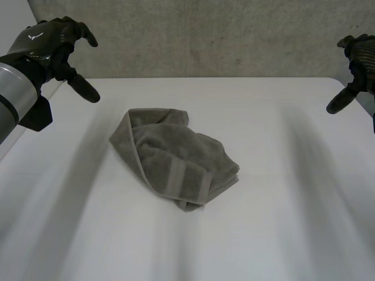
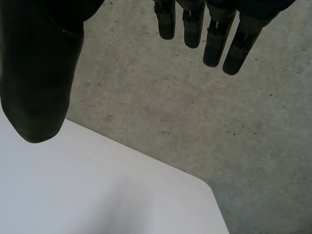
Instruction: Fold the towel.
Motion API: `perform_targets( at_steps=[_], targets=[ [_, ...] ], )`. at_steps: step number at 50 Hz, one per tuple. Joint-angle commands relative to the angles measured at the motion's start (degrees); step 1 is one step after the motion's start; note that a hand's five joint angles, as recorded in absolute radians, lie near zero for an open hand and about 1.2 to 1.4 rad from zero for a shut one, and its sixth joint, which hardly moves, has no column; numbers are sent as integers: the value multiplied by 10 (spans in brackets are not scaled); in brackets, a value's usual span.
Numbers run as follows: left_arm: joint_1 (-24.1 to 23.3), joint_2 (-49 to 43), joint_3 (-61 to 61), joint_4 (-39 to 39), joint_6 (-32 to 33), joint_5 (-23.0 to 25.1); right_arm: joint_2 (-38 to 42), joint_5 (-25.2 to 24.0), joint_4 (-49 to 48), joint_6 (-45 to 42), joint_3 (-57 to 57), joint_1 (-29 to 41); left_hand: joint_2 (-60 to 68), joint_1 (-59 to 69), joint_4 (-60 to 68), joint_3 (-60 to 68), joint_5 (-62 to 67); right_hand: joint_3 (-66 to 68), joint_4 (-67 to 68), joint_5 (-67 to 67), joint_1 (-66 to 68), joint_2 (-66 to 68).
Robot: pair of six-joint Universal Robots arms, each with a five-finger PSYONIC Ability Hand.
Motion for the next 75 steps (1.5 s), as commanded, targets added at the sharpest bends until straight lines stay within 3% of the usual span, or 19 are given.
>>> perform_targets(
  at_steps=[1,21,26,28,29,31,35,39,44,55,59,61,63,64,66,67,68,69,75],
  targets=[
    [0,0,3,-2,0,0,0,-1,0,-2,-4,-1,-35,-35,-39,-34,-27,-25,-41,-25,-17,-36],
    [-1,-6,10,13,15,4,-13,-7,6,-2,-1,3,-35,-35,-39,-34,-27,-25,-41,-25,-17,-36],
    [0,-36,5,58,50,16,-13,-70,33,-8,7,54,-33,-33,-36,-32,-25,-25,-41,-25,-17,-36],
    [8,-62,-1,81,97,44,-9,-147,89,-11,14,97,-33,-33,-36,-32,-25,-25,-41,-25,-17,-36],
    [8,-62,-1,81,97,44,-9,-148,90,-11,14,97,-33,-33,-36,-32,-25,-25,-41,-25,-17,-36],
    [10,-105,-6,88,154,88,11,-219,137,-8,26,123,-33,-33,-36,-32,-25,-25,-41,-25,-17,-36],
    [14,-148,-6,87,217,135,56,-249,136,-4,36,149,-33,-33,-36,-32,-25,-25,-41,-25,-17,-36],
    [28,-207,-6,86,314,180,111,-244,73,2,42,211,-33,-33,-36,-32,-25,-25,-41,-25,-17,-36],
    [36,-258,3,85,382,189,164,-217,-10,1,59,249,-33,-33,-36,-32,-25,-25,-41,-25,-17,-36],
    [42,-329,23,92,405,189,282,-91,-132,-10,49,328,-12,-13,-16,-12,-5,-25,-41,-25,-17,-36],
    [42,-342,31,92,405,188,306,-70,-134,-25,39,335,13,12,9,13,21,-25,-41,-25,-17,-36],
    [42,-349,35,92,405,188,316,-65,-134,-30,34,338,58,58,54,59,66,35,19,34,42,24],
    [41,-356,41,92,405,188,326,-61,-132,-37,26,339,170,170,166,171,178,274,258,274,282,263],
    [41,-356,41,92,405,188,326,-61,-132,-37,26,339,171,171,167,172,179,275,260,275,283,265],
    [40,-354,45,92,403,189,313,-61,-131,-31,26,332,497,497,493,498,505,565,549,565,573,554],
    [40,-354,45,92,403,189,313,-61,-131,-31,26,332,499,499,495,500,507,566,551,566,574,556],
    [38,-348,46,91,398,189,292,-62,-130,-30,28,331,591,590,587,591,598,658,642,658,666,647],
    [32,-340,46,90,396,189,260,-65,-130,-30,31,328,665,664,661,665,672,675,659,675,683,664],
    [21,-267,33,88,374,201,174,-70,-126,-30,33,304,665,665,661,666,673,675,659,675,683,664]
  ],
)
